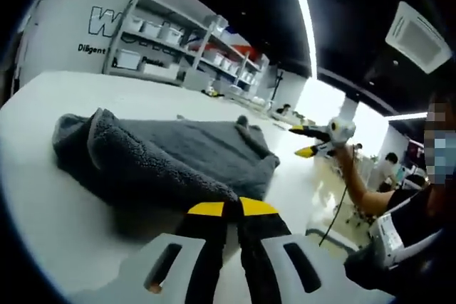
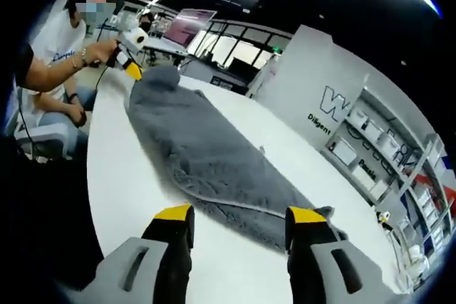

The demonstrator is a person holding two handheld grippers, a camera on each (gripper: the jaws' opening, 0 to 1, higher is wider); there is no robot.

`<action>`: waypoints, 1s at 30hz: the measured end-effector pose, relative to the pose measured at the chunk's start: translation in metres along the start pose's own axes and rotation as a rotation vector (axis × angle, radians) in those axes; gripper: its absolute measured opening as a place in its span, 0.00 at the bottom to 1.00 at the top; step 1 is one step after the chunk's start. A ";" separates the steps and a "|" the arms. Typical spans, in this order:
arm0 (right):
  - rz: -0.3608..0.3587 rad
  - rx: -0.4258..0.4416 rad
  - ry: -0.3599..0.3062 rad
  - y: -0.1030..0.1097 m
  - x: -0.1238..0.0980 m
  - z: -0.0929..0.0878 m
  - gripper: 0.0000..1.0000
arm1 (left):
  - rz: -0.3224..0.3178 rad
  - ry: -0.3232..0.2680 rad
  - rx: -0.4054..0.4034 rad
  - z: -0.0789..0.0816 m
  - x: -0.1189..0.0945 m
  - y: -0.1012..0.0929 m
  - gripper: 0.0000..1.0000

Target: Open the folded towel by lifting each exposed corner and separating the folded layers until the towel lies flat within the target outline without major curled edges

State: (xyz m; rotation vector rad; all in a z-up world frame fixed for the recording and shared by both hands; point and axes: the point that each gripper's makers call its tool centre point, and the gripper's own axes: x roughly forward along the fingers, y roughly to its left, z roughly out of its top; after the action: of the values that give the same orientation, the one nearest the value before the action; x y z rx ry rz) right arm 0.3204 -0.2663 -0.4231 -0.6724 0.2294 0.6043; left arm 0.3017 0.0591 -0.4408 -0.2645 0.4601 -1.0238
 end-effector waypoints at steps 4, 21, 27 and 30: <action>0.011 -0.053 0.009 0.001 0.017 -0.003 0.35 | -0.002 -0.035 -0.035 0.008 -0.002 0.001 0.04; 0.169 -0.273 0.006 0.056 0.046 -0.002 0.21 | 0.027 -0.198 -0.139 0.039 -0.005 0.016 0.04; 0.153 -0.295 0.019 0.058 0.054 -0.002 0.16 | 0.027 -0.254 -0.188 0.050 -0.007 0.020 0.04; 0.152 -0.291 0.020 0.057 0.059 -0.001 0.12 | 0.024 -0.259 -0.203 0.051 -0.005 0.019 0.04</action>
State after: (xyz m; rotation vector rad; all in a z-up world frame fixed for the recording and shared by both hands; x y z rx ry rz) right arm 0.3344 -0.2050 -0.4763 -0.9478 0.2140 0.7861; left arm 0.3388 0.0731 -0.4033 -0.5646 0.3311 -0.9044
